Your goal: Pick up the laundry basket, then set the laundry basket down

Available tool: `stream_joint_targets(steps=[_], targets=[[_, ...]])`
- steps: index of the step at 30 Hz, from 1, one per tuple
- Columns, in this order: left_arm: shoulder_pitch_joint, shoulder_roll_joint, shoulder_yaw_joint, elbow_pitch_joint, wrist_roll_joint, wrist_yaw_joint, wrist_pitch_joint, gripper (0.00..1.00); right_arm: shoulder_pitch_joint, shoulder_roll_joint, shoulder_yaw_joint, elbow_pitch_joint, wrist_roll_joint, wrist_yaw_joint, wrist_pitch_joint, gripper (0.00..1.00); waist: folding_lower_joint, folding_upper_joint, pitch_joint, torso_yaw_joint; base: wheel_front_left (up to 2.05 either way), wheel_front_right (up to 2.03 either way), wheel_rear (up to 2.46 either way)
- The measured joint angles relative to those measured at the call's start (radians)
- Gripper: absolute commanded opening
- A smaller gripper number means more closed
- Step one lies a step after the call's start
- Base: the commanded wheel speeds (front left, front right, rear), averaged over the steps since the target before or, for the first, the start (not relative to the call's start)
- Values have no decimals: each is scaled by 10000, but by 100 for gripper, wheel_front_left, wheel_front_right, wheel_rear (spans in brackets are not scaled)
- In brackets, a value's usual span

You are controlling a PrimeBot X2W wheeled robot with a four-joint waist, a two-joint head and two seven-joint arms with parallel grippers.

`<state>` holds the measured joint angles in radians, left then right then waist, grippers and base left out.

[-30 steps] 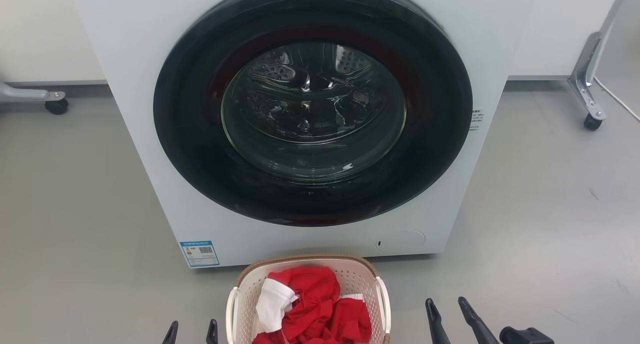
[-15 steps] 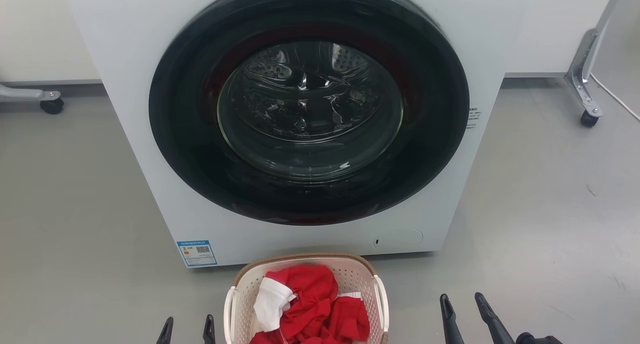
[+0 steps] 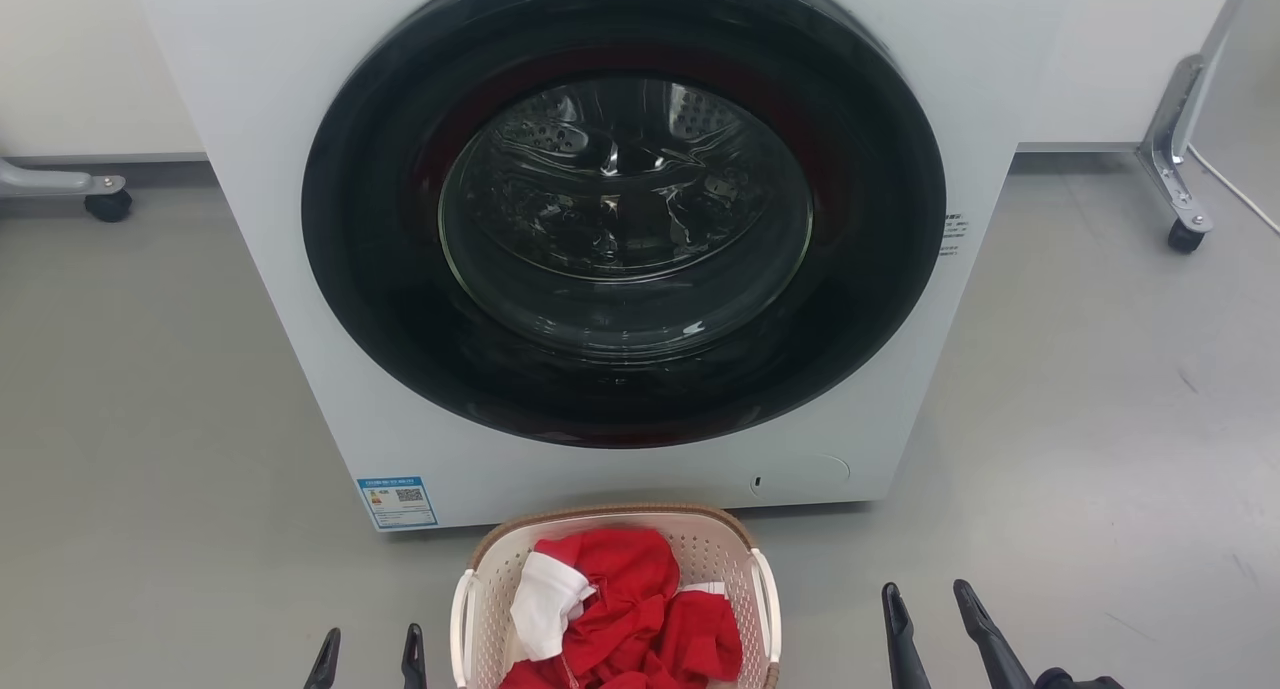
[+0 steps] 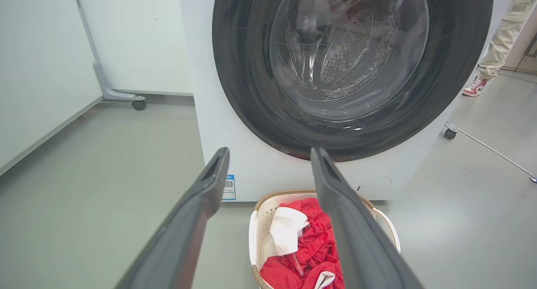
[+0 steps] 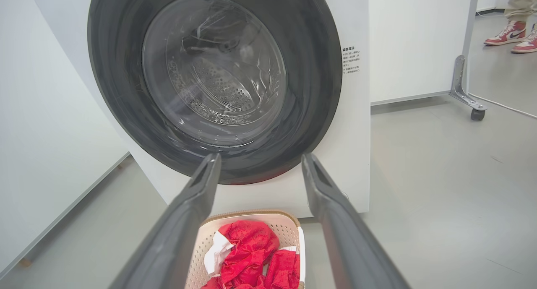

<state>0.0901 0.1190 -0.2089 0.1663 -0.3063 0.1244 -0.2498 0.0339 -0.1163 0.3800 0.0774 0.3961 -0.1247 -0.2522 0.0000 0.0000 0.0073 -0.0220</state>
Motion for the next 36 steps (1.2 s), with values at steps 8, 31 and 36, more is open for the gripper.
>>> stream_joint_targets(steps=[8, 31, 36], targets=[[-1, -44, 102, 31, 92, 0, 0, 100, 23, 50, -173, -61, -180, 0, 0, 100, 0, 0, 31, 28, 0, 0, 0], [14, -293, 637, 621, -1260, -288, 435, 0, 183, 180, -777, 562, 1099, 276, 454, 0, 0, 0, 43, 80, 0, 0, 0], [-6, -314, 757, 671, -1962, -393, 652, 0, 157, 211, -1034, 625, 1741, 376, 673, 0, 1, 0, 37, 89, 0, 0, 0]])
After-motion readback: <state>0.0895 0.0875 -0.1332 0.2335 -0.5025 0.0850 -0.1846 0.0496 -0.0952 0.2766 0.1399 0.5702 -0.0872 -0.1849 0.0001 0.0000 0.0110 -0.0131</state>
